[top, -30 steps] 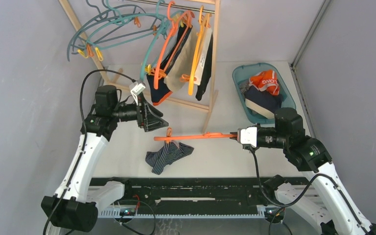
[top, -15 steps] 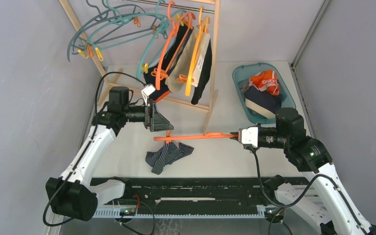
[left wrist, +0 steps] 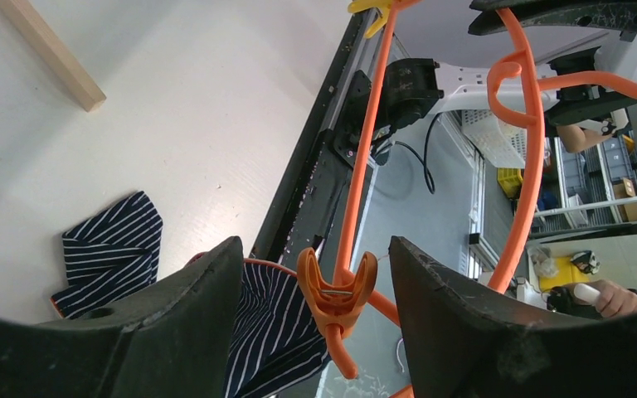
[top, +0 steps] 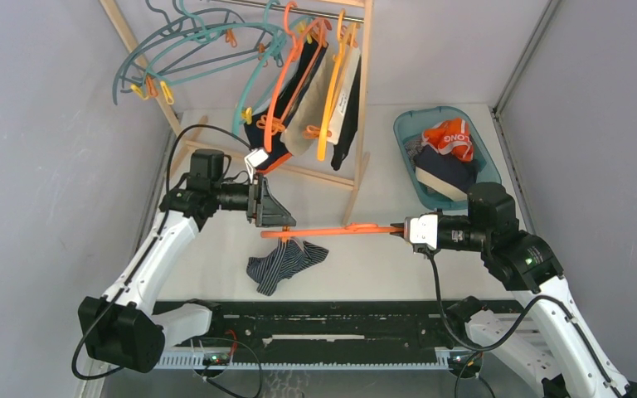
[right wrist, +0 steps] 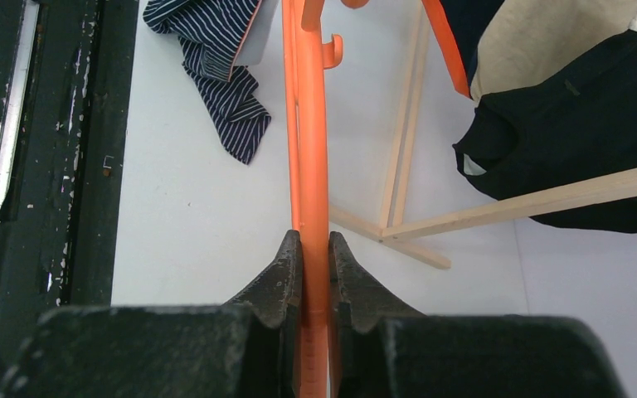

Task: Remove the underwear clipped to the hanger
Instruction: Remove the underwear from the hanger, then place the hanger on the clothesline.

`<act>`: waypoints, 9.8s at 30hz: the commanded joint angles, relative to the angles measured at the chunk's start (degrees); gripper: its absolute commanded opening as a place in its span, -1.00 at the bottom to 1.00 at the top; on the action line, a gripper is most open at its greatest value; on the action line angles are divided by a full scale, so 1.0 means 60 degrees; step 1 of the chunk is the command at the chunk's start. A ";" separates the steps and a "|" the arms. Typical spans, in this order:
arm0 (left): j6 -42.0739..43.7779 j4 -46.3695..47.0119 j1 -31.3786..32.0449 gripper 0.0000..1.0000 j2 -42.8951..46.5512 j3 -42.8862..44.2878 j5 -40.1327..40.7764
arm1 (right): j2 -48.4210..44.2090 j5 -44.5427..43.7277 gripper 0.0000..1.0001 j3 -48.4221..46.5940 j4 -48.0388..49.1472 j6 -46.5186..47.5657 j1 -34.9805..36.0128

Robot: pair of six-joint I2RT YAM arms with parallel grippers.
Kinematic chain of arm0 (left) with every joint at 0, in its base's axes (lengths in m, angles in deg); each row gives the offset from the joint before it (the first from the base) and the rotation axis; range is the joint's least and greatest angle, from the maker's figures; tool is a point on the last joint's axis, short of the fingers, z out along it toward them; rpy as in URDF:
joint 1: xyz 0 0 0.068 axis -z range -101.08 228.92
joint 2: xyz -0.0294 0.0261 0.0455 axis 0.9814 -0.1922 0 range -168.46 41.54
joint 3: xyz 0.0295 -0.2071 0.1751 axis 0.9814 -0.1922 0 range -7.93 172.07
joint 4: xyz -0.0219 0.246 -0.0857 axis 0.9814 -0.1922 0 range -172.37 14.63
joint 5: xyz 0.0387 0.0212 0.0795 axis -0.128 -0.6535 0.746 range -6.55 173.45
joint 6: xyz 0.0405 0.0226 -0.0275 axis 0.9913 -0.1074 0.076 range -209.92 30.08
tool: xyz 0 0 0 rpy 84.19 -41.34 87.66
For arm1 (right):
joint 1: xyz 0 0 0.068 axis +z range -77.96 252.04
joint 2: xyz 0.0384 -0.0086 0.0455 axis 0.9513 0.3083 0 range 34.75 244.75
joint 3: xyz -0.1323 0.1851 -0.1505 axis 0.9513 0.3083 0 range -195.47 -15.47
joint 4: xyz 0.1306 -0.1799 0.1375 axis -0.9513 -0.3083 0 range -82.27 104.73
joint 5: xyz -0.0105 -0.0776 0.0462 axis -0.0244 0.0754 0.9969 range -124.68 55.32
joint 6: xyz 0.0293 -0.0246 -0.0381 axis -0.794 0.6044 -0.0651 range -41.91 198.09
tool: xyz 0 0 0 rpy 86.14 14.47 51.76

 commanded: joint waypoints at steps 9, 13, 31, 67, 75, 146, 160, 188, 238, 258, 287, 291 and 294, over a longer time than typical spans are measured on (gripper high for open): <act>0.0319 0.0072 0.0072 0.10 0.0562 -0.0389 -0.0286 | -0.0076 0.0183 -1.00 -0.0054 0.0645 -0.0109 -0.0086; 0.0266 0.0172 0.0069 0.03 0.0678 -0.0464 -0.0309 | -0.0062 0.0190 -1.00 -0.0054 0.0667 -0.0117 -0.0090; -0.0396 0.1084 0.0107 0.12 0.0832 -0.0747 -0.0345 | -0.0061 0.0412 -1.00 -0.0054 0.0629 -0.0123 -0.0135; -0.0355 0.1196 0.0215 -1.00 0.1293 -0.0930 -0.0349 | -0.0047 -0.0618 -1.00 0.0079 0.1591 -0.0762 -0.0170; -0.0347 0.1177 0.0218 -0.95 0.1392 -0.0930 -0.0316 | -0.0047 -0.0768 -1.00 0.0078 0.1775 -0.0943 -0.0173; 0.7715 -0.1531 0.1842 -1.00 0.3834 0.0562 0.1180 | 0.0803 -0.0449 -1.00 0.0604 0.3495 -0.4836 -0.0763; 0.8443 -0.0640 0.1845 -1.00 0.3540 -0.0350 0.0130 | 0.0767 0.0121 -1.00 0.0605 0.3307 -0.4748 -0.0849; 0.8696 -0.1146 0.1574 -1.00 0.3928 -0.0284 -0.0224 | 0.0889 0.0518 -1.00 0.0605 0.3212 -0.4691 -0.1180; 0.9501 -0.0855 0.0962 -1.00 0.3689 -0.0941 -0.0931 | 0.0874 0.1930 -1.00 0.0605 0.3466 -0.5386 -0.1519; 1.1061 -0.3129 0.0950 0.46 0.4156 -0.0187 0.0495 | 0.0754 0.0637 -1.00 0.0988 0.3745 -0.4261 -0.1069; 0.4303 -0.3508 0.1011 0.28 0.2038 0.1298 0.1855 | 0.0041 0.0511 -1.00 0.1630 0.3997 -0.2818 -0.0035; 0.4448 -0.3716 0.1162 0.05 0.1998 0.1093 0.1741 | 0.0066 0.0338 -1.00 0.1630 0.4053 -0.2839 -0.0022; 0.4471 -0.3707 0.1238 -0.11 0.2016 0.0937 0.1552 | 0.0106 0.0217 -1.00 0.1631 0.4105 -0.2901 -0.0021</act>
